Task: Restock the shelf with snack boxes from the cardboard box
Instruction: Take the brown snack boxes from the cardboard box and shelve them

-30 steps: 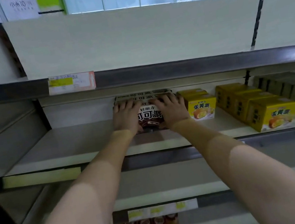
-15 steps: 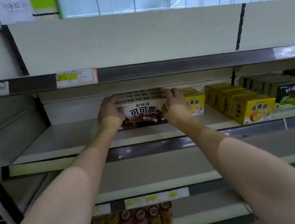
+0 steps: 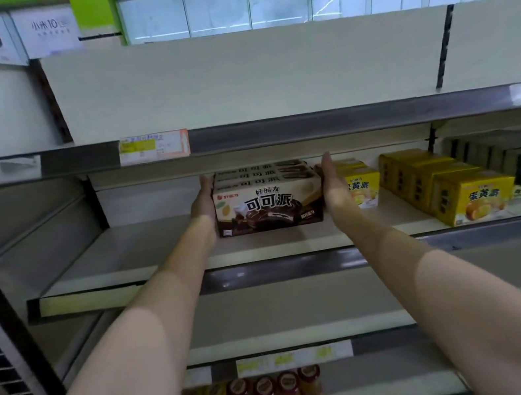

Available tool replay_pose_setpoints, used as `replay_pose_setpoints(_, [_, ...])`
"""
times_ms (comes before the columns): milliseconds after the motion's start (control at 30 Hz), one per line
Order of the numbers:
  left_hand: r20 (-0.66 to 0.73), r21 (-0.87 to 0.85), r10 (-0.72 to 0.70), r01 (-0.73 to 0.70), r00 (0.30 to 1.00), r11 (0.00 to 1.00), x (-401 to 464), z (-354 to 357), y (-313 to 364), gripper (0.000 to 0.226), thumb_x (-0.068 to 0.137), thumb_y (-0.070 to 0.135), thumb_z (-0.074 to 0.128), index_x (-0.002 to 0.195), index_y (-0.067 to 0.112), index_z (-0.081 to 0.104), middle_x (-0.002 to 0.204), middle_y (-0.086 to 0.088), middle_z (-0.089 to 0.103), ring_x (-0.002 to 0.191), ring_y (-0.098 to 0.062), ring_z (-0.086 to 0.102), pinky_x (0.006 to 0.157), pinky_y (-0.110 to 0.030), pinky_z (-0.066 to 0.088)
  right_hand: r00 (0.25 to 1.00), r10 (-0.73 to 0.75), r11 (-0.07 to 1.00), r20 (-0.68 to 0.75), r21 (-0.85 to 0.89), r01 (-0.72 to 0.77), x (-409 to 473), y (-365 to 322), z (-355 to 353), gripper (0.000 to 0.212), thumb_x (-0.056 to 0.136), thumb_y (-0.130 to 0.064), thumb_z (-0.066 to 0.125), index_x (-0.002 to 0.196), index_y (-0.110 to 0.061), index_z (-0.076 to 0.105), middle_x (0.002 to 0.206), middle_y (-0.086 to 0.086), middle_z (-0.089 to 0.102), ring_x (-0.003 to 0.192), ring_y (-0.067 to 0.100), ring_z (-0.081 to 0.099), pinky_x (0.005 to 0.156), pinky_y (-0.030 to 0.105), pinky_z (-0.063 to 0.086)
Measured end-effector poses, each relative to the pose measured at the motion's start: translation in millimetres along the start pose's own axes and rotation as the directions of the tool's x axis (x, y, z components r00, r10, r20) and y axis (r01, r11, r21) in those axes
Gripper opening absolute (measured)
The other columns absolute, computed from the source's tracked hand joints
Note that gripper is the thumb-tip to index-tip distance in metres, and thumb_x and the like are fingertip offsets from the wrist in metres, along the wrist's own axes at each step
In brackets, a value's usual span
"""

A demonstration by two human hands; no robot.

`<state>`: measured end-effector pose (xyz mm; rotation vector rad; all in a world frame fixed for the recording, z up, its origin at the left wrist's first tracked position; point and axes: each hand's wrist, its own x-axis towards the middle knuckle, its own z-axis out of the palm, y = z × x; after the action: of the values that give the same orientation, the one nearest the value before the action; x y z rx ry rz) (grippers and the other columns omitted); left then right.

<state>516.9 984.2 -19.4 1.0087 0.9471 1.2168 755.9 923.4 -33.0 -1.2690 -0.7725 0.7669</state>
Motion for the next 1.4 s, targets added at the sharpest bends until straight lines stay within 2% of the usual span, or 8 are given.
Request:
replay_pose_setpoints(167, [0.067,0.094,-0.008,0.001,0.998,0.996,22,-2,-4,0.061,0.091,0.069,0.043,0.122,0.02,0.064,0.111,-0.012,0.073,0.104,-0.035,0.069,0.1,-0.053,0.049,0.994,0.059,0.994,0.09,-0.092,-0.05,33,-2,2,0.114,0.047,-0.107,0.036,0.13,-0.033,0.06,0.129,0.0,0.065,0.119,0.028,0.06,0.109,0.05,0.042])
replay_pose_setpoints(300, [0.025,0.082,0.011,-0.013,1.0,0.997,34,6,3,0.028,0.099,0.025,0.052,0.126,0.025,0.058,0.111,-0.015,0.07,0.104,-0.035,0.066,0.099,-0.052,0.05,0.99,0.047,0.982,0.135,-0.186,-0.022,43,-12,14,0.098,0.065,-0.095,0.042,0.136,-0.028,0.053,0.132,0.002,0.062,0.119,0.032,0.059,0.105,0.05,0.045])
replay_pose_setpoints(433, [0.075,0.08,-0.023,0.017,0.997,0.997,44,6,11,0.033,0.093,0.005,0.05,0.123,0.015,0.059,0.099,-0.016,0.069,0.08,-0.03,0.067,0.073,-0.039,0.056,0.979,0.092,0.99,0.183,-0.124,-0.07,56,-18,16,0.052,0.095,-0.057,0.053,0.128,-0.017,0.055,0.121,0.007,0.063,0.087,0.026,0.07,0.07,0.038,0.058])
replay_pose_setpoints(567, [0.048,0.034,-0.094,0.092,0.994,0.995,58,4,5,0.03,0.093,0.017,0.057,0.123,0.014,0.06,0.102,-0.015,0.071,0.09,-0.034,0.069,0.088,-0.048,0.054,0.91,0.14,0.982,0.39,0.062,-0.178,67,-14,7,0.053,0.094,-0.055,0.052,0.117,-0.01,0.068,0.113,0.015,0.072,0.094,0.031,0.072,0.076,0.039,0.058])
replay_pose_setpoints(800, [0.11,0.007,-0.125,0.125,0.986,0.992,70,2,0,0.043,0.09,0.022,0.062,0.133,0.017,0.055,0.116,-0.018,0.069,0.11,-0.039,0.065,0.097,-0.052,0.05,0.912,0.172,0.978,0.373,0.044,-0.203,86,-4,7,0.057,0.091,-0.061,0.056,0.121,-0.014,0.07,0.115,0.015,0.072,0.102,0.036,0.07,0.098,0.052,0.051])
replay_pose_setpoints(1067, [0.084,0.077,-0.103,0.097,0.991,0.992,75,5,2,0.016,0.095,0.018,0.057,0.11,0.023,0.061,0.099,-0.017,0.072,0.081,-0.031,0.069,0.077,-0.044,0.057,0.935,0.228,0.974,0.272,-0.066,-0.218,91,2,10,0.035,0.096,-0.042,0.054,0.103,-0.01,0.066,0.082,0.011,0.076,0.066,0.028,0.07,0.067,0.036,0.056])
replay_pose_setpoints(1267, [0.087,0.082,-0.115,0.107,0.99,0.991,58,11,17,0.017,0.094,0.018,0.057,0.109,0.015,0.063,0.094,-0.015,0.071,0.077,-0.03,0.07,0.076,-0.041,0.057,0.941,0.183,0.98,0.283,0.027,-0.199,86,-6,8,0.036,0.094,-0.042,0.057,0.108,-0.011,0.07,0.089,0.013,0.076,0.068,0.03,0.072,0.066,0.036,0.058])
replay_pose_setpoints(1400, [0.075,0.035,-0.081,0.079,0.994,0.996,59,3,5,0.037,0.094,0.021,0.057,0.13,0.019,0.059,0.109,-0.016,0.072,0.103,-0.037,0.068,0.092,-0.052,0.053,0.935,0.189,0.979,0.299,0.017,-0.203,80,-6,13,0.028,0.099,-0.033,0.054,0.108,-0.009,0.067,0.097,0.017,0.074,0.077,0.032,0.07,0.078,0.044,0.056])
